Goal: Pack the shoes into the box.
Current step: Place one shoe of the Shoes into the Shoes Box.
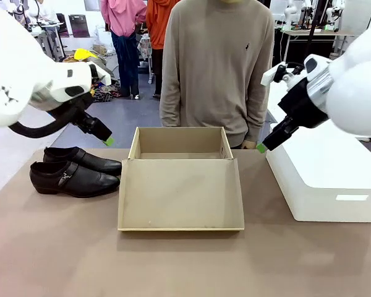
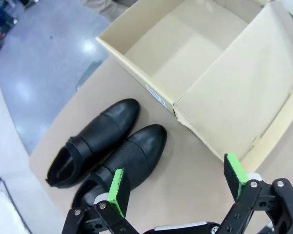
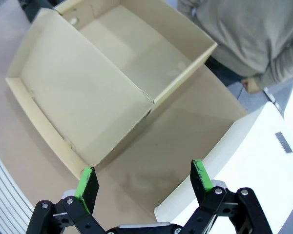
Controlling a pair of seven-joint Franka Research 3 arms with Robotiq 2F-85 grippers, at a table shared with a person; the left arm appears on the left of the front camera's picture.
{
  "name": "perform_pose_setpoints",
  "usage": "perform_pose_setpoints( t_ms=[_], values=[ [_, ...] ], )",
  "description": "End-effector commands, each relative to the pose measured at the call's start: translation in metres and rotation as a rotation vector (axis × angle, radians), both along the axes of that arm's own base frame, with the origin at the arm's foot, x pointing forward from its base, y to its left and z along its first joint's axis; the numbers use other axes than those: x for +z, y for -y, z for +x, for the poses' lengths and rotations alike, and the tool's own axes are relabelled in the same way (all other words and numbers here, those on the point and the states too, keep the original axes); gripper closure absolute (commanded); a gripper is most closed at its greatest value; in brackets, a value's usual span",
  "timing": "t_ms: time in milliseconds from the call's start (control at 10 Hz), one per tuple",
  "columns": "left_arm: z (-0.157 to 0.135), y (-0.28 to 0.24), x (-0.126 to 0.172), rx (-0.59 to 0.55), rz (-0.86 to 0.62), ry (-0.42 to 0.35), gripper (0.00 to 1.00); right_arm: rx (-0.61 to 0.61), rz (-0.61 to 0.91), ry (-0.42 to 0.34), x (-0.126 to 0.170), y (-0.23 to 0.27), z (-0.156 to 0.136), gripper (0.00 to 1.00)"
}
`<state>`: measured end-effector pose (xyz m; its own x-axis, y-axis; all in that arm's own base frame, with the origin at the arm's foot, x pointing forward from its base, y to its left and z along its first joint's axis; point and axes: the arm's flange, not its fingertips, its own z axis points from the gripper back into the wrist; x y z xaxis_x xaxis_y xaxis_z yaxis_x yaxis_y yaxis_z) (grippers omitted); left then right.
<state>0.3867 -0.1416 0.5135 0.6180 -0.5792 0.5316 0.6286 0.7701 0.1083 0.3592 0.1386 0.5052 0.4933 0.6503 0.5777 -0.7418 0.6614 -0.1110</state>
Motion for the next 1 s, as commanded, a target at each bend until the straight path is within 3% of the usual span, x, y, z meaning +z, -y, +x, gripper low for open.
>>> perform_pose_setpoints(
  t_ms=[0, 200, 400, 900],
  values=[
    [0.005, -0.025, 0.005, -0.159, -0.076, -0.033, 0.0, 0.15, 0.065, 0.007, 0.004, 0.021, 0.002, 0.0],
    [-0.009, -0.043, 0.018, -0.261, -0.139, -0.029, 0.0, 0.254, 0.108, 0.016, 0.012, 0.04, -0.006, 0.0],
    [-0.022, -0.061, 0.021, -0.359, -0.136, 0.046, 0.0, 0.308, 0.142, 0.02, 0.014, 0.055, -0.01, 0.0],
    [-0.031, -0.078, 0.024, -0.385, -0.207, 0.084, 0.0, 0.334, 0.225, 0.03, 0.019, 0.074, -0.016, 0.0]
  ],
)
